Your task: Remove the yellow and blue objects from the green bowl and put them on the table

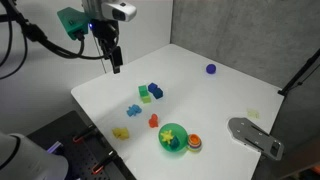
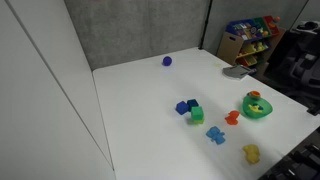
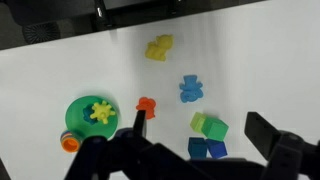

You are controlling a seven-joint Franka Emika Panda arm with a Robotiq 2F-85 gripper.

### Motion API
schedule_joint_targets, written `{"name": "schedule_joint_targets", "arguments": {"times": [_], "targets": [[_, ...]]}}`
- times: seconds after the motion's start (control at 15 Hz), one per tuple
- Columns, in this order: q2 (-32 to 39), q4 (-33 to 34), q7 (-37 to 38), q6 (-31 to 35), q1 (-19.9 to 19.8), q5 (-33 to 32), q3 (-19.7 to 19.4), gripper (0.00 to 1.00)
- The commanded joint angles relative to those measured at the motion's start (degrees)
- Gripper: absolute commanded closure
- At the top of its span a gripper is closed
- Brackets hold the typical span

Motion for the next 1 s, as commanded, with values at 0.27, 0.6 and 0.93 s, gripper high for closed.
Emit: {"name": "schedule_joint_targets", "arguments": {"times": [0.27,0.6,0.93], "targets": [[1.29,0.73,0.46,1.10,-0.91,-1.04,0.64,0.00],[5.57,1.97,0.14,6.38,-2.81,-4.48,-0.04,0.00],[11.75,2.70,-2.63,13.02,-4.49,-7.06,-2.20,0.00]]}}
